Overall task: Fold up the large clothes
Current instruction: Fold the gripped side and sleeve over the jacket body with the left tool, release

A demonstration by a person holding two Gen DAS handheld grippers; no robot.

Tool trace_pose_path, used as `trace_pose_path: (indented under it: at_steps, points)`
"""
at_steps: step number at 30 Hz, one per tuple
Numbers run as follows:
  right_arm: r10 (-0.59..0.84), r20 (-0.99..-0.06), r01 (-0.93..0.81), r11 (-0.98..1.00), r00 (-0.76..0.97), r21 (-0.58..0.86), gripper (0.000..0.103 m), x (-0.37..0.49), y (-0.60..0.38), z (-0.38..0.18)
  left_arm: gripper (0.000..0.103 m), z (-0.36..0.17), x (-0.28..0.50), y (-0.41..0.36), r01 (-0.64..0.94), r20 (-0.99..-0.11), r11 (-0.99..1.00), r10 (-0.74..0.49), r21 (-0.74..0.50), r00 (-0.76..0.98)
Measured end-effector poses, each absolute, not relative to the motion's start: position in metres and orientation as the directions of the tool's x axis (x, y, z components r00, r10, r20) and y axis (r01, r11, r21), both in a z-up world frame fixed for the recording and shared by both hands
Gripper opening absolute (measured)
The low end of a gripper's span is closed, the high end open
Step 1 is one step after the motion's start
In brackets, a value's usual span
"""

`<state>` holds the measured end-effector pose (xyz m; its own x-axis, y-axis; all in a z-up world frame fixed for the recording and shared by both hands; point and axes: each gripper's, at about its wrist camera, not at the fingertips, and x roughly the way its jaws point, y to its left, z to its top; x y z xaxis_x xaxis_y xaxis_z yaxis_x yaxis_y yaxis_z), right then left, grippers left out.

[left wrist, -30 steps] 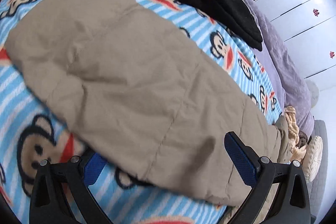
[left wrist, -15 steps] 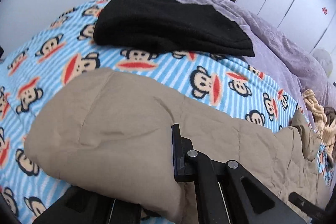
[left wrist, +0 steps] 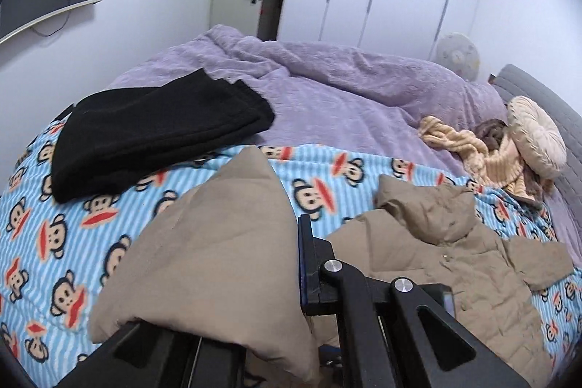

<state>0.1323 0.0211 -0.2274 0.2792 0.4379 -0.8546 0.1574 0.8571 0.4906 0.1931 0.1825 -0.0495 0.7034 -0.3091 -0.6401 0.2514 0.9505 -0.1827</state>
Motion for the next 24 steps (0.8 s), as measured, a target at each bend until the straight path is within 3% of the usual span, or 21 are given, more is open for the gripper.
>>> trace_pose_path:
  at_steps: [6,9,17,23,24]
  points:
    - [0.558,-0.795,0.169,0.782,0.24,0.6,0.015,0.117,-0.015,-0.218,0.007,-0.032,0.191,0.067,0.407,-0.628,0.89,-0.44,-0.208,0.642]
    - [0.534,-0.797,0.22,0.773,0.281,0.596,0.015,0.091,-0.065,-0.202,0.007,-0.049,0.185,0.01,0.459,-0.666,0.87,-0.452,-0.182,0.593]
    - [0.244,-0.906,0.381,0.846,0.345,0.373,0.015,0.028,-0.206,-0.17,0.007,-0.156,0.148,-0.089,0.532,-0.825,0.847,-0.286,0.02,0.487]
    - [0.232,-0.914,0.428,0.826,0.334,0.366,0.015,0.017,-0.239,-0.192,0.008,-0.195,0.133,-0.099,0.549,-0.862,0.823,-0.166,0.146,0.479]
    - [0.236,-0.912,0.428,0.824,0.335,0.371,0.015,0.018,-0.236,-0.193,0.012,-0.193,0.131,-0.098,0.554,-0.861,0.818,-0.162,0.156,0.482]
